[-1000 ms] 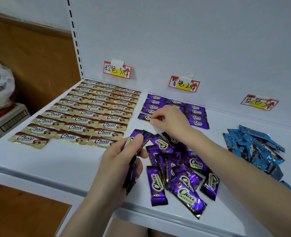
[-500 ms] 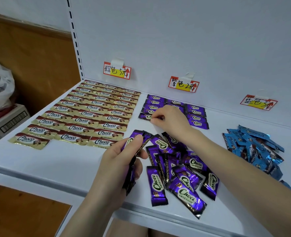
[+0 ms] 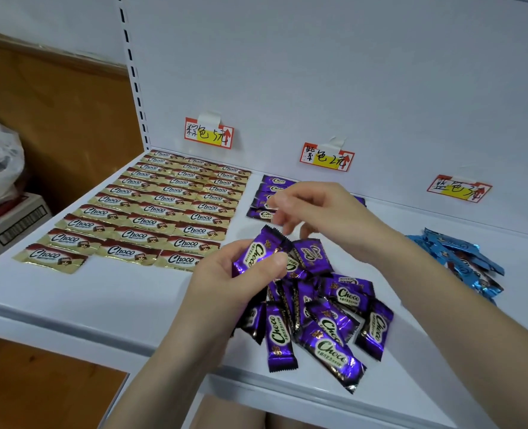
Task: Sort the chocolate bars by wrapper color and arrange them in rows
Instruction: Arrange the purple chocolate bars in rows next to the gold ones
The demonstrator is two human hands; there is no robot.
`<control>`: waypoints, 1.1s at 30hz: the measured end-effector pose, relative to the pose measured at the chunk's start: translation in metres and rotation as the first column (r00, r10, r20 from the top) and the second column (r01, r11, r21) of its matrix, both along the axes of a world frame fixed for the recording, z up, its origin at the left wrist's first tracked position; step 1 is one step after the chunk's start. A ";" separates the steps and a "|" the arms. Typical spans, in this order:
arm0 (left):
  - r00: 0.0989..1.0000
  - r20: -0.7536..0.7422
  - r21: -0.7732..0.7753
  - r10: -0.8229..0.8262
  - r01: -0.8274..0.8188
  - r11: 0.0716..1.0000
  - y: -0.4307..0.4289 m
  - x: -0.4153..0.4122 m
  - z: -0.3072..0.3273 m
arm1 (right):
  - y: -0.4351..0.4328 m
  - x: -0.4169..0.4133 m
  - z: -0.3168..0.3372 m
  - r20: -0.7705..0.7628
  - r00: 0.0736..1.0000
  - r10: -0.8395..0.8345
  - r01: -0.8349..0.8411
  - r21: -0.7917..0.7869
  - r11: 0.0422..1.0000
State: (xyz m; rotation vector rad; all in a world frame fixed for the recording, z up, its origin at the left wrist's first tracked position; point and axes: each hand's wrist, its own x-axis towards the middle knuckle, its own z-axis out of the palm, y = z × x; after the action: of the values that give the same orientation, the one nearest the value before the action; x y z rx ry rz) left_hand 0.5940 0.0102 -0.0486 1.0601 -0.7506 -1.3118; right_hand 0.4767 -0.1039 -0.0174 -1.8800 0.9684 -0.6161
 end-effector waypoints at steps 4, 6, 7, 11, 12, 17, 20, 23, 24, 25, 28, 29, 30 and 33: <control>0.995 0.102 -0.082 -0.015 0.024 0.996 -0.002 -0.007 0.006 | 0.029 -0.012 0.014 0.025 0.993 0.114 -0.114 -0.009 0.993; 0.994 0.113 -0.106 -0.009 0.021 0.994 -0.001 -0.012 0.010 | 0.030 -0.019 0.014 0.051 0.995 0.082 -0.081 -0.015 0.997; 0.993 0.114 -0.110 -0.006 0.019 0.994 0.000 -0.013 0.011 | 0.029 -0.024 0.013 0.065 0.996 0.064 -0.063 -0.017 0.998; 0.999 -0.004 -0.027 -0.044 0.044 0.999 0.003 -0.017 0.013 | 0.027 -0.040 0.012 0.078 0.995 0.069 -0.069 -0.010 0.998; 0.998 -0.011 -0.012 -0.061 0.060 0.998 0.003 -0.018 0.014 | 0.028 -0.043 0.014 0.060 0.994 0.094 -0.092 -0.022 0.995; 0.992 0.069 -0.003 -0.107 0.107 0.994 0.001 -0.025 0.009 | 0.036 -0.047 0.018 -0.054 0.984 0.171 -0.177 -0.135 0.975; 0.999 -0.027 -0.012 -0.034 0.034 0.999 0.003 -0.031 0.011 | 0.041 -0.049 0.009 0.003 1.000 0.014 -0.013 -0.289 0.957; 0.986 -0.137 0.017 0.093 -0.092 0.996 0.002 -0.036 0.012 | 0.050 -0.052 -0.001 0.146 0.984 -0.099 0.134 -0.249 0.959; 0.980 -0.157 0.022 0.121 -0.119 0.993 0.001 -0.038 0.010 | 0.054 -0.052 -0.004 0.139 0.986 -0.096 0.126 -0.227 0.966; 0.979 -0.155 0.025 0.136 -0.133 0.991 0.000 -0.039 0.010 | 0.056 -0.052 -0.008 0.120 0.990 -0.080 0.104 -0.210 0.972; 0.988 -0.099 0.019 0.118 -0.116 0.993 0.000 -0.040 0.007 | 0.056 -0.057 -0.008 0.082 0.996 -0.019 0.032 -0.161 0.986; 0.991 -0.082 0.008 0.107 -0.107 0.994 0.001 -0.040 0.006 | 0.054 -0.060 -0.005 0.056 0.998 0.010 -0.001 -0.161 0.987; 0.992 -0.063 0.001 0.105 -0.105 0.994 0.001 -0.039 0.006 | 0.051 -0.062 -0.004 0.018 0.999 0.038 -0.034 -0.165 0.986; 0.991 -0.053 0.018 0.119 -0.119 0.993 0.000 -0.038 0.002 | 0.048 -0.066 -0.006 -0.077 0.995 0.055 -0.073 -0.243 0.967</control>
State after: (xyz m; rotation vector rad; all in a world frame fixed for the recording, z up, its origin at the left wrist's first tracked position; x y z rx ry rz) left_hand 0.5556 0.0098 -0.0471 1.0613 -0.6287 -1.2407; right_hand 0.4106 -0.0557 -0.0238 -2.1557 0.9048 -0.6593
